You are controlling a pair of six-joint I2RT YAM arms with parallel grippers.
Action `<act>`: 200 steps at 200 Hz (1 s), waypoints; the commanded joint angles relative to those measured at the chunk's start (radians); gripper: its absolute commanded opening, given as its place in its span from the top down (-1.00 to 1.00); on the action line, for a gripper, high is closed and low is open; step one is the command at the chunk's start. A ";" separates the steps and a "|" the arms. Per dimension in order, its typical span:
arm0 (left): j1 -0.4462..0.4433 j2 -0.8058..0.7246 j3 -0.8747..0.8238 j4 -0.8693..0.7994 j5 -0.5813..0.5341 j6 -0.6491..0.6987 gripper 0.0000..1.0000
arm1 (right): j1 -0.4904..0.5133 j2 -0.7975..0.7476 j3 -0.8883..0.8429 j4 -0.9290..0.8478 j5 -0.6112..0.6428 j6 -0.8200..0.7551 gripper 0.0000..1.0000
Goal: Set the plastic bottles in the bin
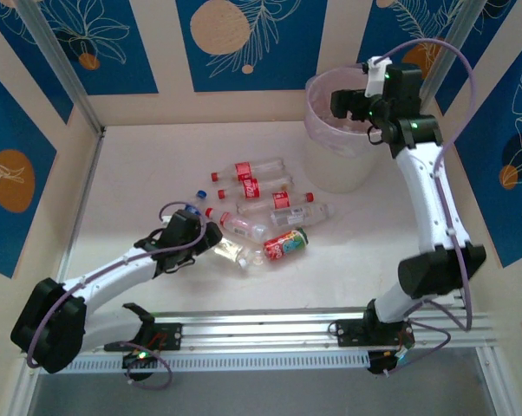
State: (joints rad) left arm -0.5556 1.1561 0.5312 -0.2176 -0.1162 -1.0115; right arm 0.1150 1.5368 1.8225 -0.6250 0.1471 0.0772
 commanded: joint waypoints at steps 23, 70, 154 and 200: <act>0.029 0.010 0.118 -0.155 -0.089 0.249 -1.00 | 0.030 -0.218 -0.171 -0.117 -0.159 0.131 -0.90; 0.044 0.101 0.226 -0.269 -0.071 0.327 -0.97 | 0.055 -0.369 -0.347 -0.161 -0.175 0.196 -0.90; 0.045 0.063 -0.013 0.087 -0.115 -0.147 -0.91 | 0.057 -0.389 -0.386 -0.207 -0.177 0.167 -0.89; 0.045 0.129 -0.055 0.205 -0.075 -0.225 -0.71 | 0.055 -0.394 -0.403 -0.223 -0.178 0.158 -0.89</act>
State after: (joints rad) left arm -0.5217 1.2564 0.4992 -0.1173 -0.1989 -1.1515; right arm 0.1684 1.1595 1.4387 -0.8227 -0.0059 0.2520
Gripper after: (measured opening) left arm 0.890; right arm 0.946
